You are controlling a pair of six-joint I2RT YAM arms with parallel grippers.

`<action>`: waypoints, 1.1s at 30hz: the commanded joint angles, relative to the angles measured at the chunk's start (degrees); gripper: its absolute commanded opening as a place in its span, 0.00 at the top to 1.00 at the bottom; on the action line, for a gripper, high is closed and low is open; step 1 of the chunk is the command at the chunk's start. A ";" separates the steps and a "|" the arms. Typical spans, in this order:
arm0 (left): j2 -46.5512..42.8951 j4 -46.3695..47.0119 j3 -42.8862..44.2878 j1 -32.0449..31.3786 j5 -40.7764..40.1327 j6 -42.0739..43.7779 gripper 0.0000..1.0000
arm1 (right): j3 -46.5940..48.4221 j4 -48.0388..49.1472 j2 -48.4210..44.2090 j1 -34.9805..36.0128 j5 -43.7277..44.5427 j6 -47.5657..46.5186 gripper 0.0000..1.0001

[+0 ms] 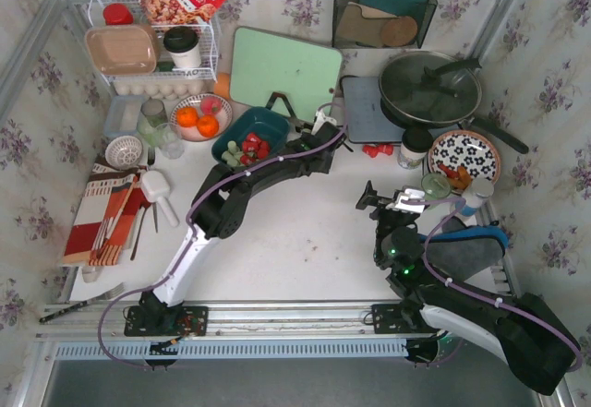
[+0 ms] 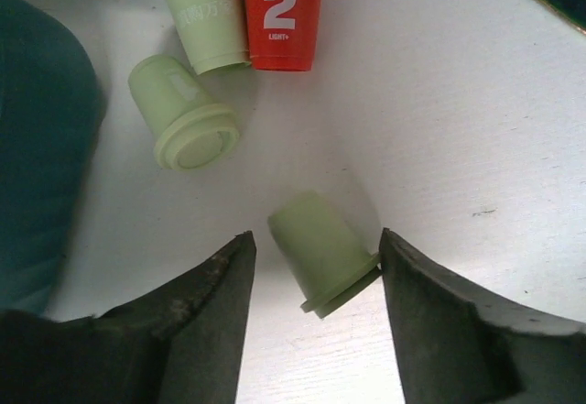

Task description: Mix the coffee capsules in the storage basket

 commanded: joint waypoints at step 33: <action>-27.95 5.38 -16.29 1.08 2.68 9.10 0.72 | 0.32 -0.71 -1.32 0.08 -0.52 1.05 0.00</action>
